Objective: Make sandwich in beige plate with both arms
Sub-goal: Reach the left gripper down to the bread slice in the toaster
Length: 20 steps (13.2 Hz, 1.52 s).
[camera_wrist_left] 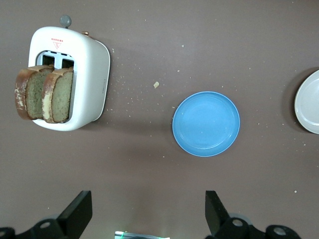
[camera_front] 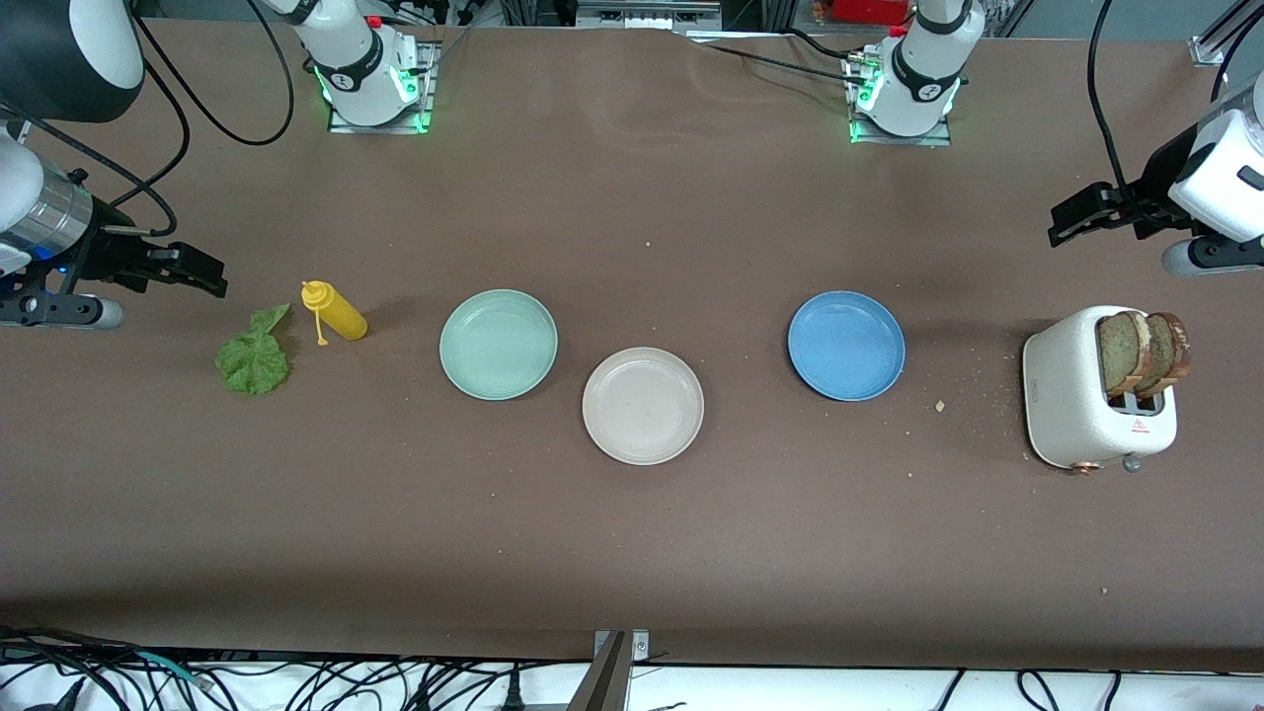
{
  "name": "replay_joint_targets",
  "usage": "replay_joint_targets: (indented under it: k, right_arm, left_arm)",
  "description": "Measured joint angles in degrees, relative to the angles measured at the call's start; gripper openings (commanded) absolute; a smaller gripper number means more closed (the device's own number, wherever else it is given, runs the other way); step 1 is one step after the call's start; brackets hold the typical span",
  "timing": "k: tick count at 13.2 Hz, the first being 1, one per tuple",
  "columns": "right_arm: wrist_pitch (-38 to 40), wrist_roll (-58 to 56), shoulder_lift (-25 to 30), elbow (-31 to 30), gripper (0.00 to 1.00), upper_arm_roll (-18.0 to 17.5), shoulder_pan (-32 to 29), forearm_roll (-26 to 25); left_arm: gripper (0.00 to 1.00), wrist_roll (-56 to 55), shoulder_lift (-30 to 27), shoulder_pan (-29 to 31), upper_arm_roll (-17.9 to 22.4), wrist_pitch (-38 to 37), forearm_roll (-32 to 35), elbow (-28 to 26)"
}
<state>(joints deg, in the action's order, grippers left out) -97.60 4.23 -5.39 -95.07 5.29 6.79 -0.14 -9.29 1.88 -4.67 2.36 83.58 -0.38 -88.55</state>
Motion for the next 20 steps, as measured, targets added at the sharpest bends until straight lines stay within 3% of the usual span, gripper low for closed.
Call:
replay_joint_targets:
  k: [9,14,20]
  right_arm:
    - [0.0,0.0,0.0,0.0,1.0,0.0,0.0,0.0]
    - [0.0,-0.1,0.0,-0.1,1.0,0.0,0.0,0.0]
    - [0.0,-0.3,0.0,-0.2,1.0,0.0,0.0,0.0]
  left_arm:
    - [1.0,4.8,1.9,2.4,0.7,-1.1,5.1,-2.6]
    - [1.0,19.4,4.7,9.5,0.9,4.8,5.3,-3.5]
    - [1.0,22.3,9.6,13.7,0.8,13.0,4.6,-4.4]
